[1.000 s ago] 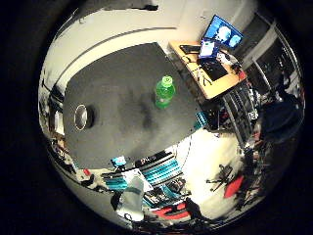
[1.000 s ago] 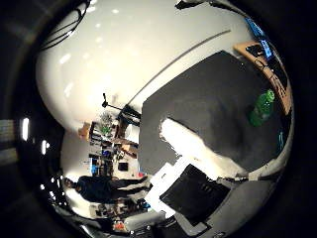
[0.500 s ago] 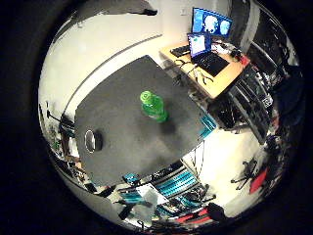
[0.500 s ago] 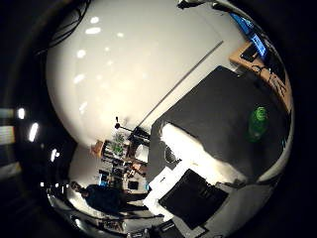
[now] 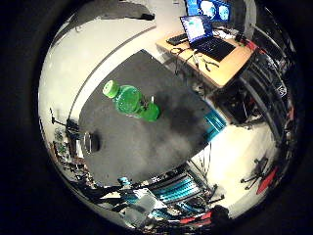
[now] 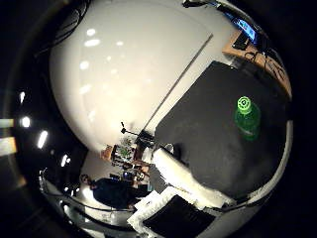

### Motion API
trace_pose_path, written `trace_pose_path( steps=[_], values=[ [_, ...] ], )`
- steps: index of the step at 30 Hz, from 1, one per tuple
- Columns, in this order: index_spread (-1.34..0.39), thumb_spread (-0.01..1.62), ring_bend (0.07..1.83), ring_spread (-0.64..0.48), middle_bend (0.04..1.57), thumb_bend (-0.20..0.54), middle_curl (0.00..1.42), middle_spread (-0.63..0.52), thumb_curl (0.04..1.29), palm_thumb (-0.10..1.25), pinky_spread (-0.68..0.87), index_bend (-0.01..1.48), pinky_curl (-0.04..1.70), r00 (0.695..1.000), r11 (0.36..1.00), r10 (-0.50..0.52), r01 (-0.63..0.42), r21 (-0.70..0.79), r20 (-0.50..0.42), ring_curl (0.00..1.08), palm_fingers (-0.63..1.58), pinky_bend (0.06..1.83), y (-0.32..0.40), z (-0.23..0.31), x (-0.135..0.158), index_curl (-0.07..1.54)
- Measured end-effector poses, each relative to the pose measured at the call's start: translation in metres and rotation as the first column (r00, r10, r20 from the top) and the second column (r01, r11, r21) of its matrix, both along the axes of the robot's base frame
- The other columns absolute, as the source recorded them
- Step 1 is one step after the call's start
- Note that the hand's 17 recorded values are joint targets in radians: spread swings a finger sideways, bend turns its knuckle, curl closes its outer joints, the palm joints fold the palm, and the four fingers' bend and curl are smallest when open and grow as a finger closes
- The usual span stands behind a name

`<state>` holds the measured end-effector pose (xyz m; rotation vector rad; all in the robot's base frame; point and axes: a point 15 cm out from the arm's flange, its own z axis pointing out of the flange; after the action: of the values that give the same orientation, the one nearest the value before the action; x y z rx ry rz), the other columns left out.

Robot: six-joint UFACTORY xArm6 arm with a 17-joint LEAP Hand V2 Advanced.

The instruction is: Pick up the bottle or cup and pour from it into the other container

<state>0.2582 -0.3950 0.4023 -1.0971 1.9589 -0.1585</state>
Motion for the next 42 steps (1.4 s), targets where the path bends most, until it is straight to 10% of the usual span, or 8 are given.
trace_pose_path(
  steps=[42],
  values=[
    [-0.26,1.09,0.54,0.14,0.32,-0.022,0.34,0.01,0.32,0.5,0.48,0.16,0.0,0.974,0.943,0.093,-0.152,0.295,0.205,0.21,0.13,0.92,-0.014,-0.141,-0.001,0.28]
  ],
)
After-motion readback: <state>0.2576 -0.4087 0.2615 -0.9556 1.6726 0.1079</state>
